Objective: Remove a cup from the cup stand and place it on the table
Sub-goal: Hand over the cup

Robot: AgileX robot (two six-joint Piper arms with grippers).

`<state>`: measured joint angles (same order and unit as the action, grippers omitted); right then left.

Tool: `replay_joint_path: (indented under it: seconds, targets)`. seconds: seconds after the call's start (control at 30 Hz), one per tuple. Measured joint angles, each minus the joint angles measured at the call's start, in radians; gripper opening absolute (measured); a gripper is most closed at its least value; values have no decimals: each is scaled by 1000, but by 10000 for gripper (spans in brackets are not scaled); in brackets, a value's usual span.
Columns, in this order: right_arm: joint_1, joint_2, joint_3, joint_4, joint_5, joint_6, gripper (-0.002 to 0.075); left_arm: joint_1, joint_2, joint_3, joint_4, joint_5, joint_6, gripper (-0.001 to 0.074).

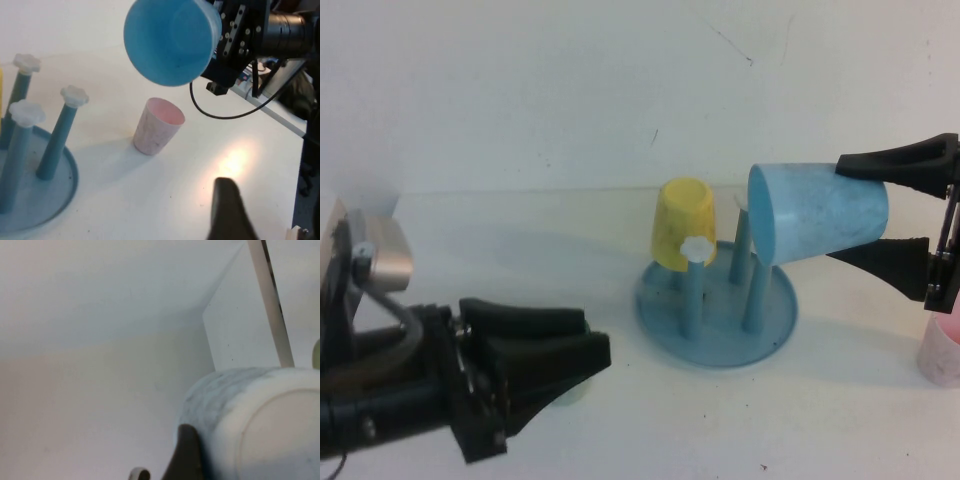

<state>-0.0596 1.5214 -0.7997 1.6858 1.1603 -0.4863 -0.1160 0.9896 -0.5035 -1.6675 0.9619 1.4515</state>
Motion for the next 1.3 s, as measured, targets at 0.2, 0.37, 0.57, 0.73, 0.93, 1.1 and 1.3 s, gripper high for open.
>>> replay_joint_path:
  seconds: [0.2,0.37,0.57,0.73,0.93,1.1,1.3]
  targets:
    - [0,0,0,0,0,-17,573,-2,258,-199,-4,131,19,475]
    - [0,0,0,0,0,-19,573,-90,406,-343,-4,153,21,488]
    - [0,0,0,0,0,-19,573,-242,524,-474,-6,75,68,466]
    - [0,0,0,0,0,-19,573,-296,593,-570,-6,25,69,462]
    - [0,0,0,0,0,-20,573,-326,670,-660,-6,-12,65,461]
    - [0,0,0,0,0,-79,573,-380,734,-735,-8,-75,60,452]
    - [-5,2,0,13,-32,-258,573,-441,791,-797,-16,-153,12,238]
